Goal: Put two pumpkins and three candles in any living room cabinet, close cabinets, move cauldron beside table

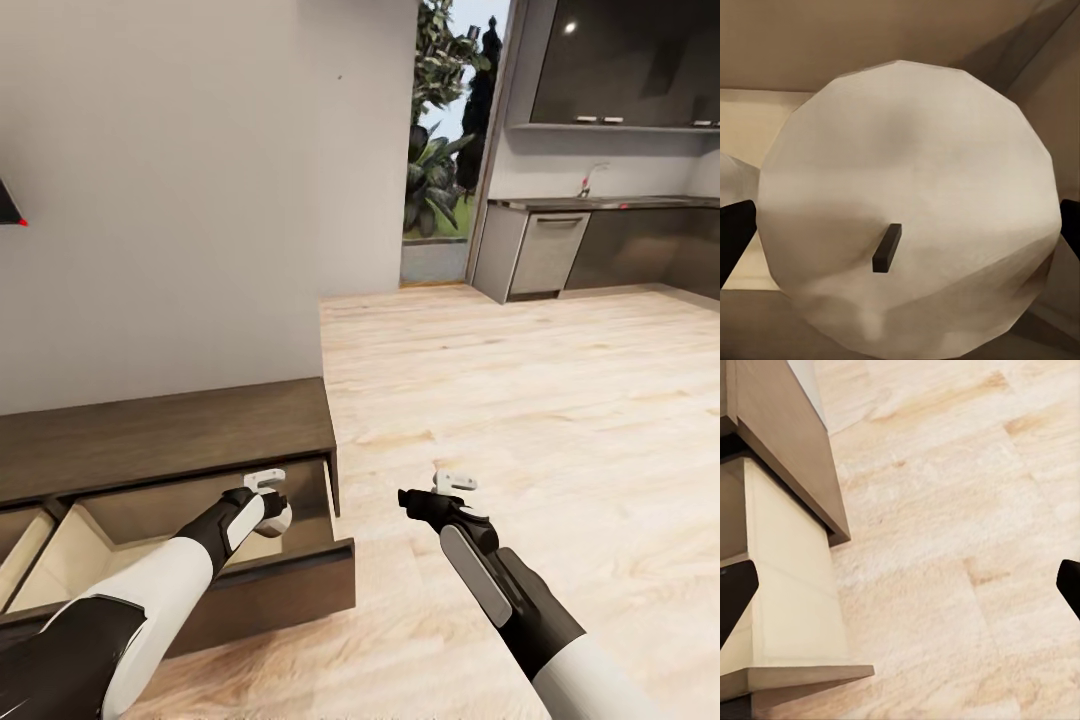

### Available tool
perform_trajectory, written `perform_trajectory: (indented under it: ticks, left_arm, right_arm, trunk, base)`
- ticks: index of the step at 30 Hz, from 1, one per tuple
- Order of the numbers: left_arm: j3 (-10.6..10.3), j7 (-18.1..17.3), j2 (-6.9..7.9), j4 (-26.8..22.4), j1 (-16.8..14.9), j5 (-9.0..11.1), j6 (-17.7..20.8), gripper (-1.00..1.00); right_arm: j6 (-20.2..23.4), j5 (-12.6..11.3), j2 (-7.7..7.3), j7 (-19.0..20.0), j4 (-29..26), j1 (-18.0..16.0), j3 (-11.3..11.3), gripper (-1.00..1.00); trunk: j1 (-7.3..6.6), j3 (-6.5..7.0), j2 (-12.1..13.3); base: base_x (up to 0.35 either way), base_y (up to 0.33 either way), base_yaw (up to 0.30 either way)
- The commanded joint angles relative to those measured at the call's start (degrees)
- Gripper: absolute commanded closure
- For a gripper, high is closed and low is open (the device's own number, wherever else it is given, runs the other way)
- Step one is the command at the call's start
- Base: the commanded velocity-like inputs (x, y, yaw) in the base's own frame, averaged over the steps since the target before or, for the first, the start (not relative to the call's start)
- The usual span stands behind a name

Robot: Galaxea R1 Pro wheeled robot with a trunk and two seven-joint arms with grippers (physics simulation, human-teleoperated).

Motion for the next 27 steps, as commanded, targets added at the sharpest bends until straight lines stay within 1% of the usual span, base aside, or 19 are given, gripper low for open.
perform_trajectory:
  ticks: [1,11,17,21,25,27]
  left_arm:
    - [-0.49,0.41,0.04,-0.13,-0.03,0.48,0.24,1.00]
    - [-0.49,0.41,0.03,-0.13,0.06,0.40,0.24,1.00]
    - [-0.49,0.41,0.03,-0.13,0.06,0.39,0.10,1.00]
    - [-0.49,0.41,0.03,-0.13,0.06,0.51,-1.69,1.00]
    - [-0.49,0.41,0.03,-0.13,0.06,0.48,-2.35,1.00]
    - [-0.49,0.41,0.03,-0.13,0.06,0.47,-2.43,1.00]
  right_arm:
    - [0.05,-0.52,-0.07,-0.56,-0.09,-0.06,0.18,-1.00]
    - [0.05,-0.52,-0.07,-0.56,-0.16,-0.06,0.11,-1.00]
    - [0.05,-0.52,-0.07,-0.56,-0.33,-0.06,0.07,-1.00]
    - [0.05,-0.52,-0.07,-0.56,-0.35,-0.06,0.07,-1.00]
    - [0.05,-0.52,-0.07,-0.56,-0.35,-0.06,0.08,-1.00]
    - [0.05,-0.52,-0.07,-0.56,-0.33,-0.06,0.09,-1.00]
  trunk:
    - [-0.01,-0.06,-0.04]
    - [-0.01,-0.06,-0.04]
    - [1.31,-1.13,-2.45]
    - [2.19,-1.85,-4.05]
    - [3.07,-2.57,-5.65]
    - [3.07,-2.57,-5.65]
  base:
    - [0.000,0.000,0.000]
    - [0.000,0.000,0.000]
    - [0.000,0.000,0.000]
    - [0.000,0.000,0.000]
    - [0.000,0.000,0.000]
    - [0.000,0.000,0.000]
